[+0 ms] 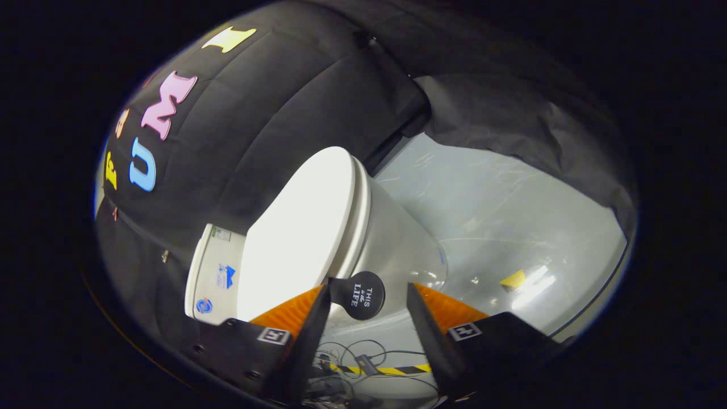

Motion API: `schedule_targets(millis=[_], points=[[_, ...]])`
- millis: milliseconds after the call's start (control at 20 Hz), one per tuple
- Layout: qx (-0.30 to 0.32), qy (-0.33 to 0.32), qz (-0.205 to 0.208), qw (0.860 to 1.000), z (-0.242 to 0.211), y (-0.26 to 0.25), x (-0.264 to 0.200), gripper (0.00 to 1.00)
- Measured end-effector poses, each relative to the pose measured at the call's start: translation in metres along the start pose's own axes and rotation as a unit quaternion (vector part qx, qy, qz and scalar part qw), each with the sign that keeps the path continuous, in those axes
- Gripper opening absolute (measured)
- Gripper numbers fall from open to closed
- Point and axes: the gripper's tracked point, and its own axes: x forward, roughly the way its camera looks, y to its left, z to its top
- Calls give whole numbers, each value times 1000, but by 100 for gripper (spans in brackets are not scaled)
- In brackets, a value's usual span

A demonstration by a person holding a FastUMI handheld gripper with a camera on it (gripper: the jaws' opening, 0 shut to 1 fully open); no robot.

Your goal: Open the toilet lid.

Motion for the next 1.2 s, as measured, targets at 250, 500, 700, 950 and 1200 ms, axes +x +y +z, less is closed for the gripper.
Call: schedule_targets(millis=[250,500,700,950,1200], points=[[49,-5,70,996,12,11,-3,31],[64,-11,74,995,12,35,-10,5],[34,-23,70,997,19,64,-32,5],[-25,-53,52,997,32,114,-63,5],[-89,-90,30,992,39,181,-95,5]])
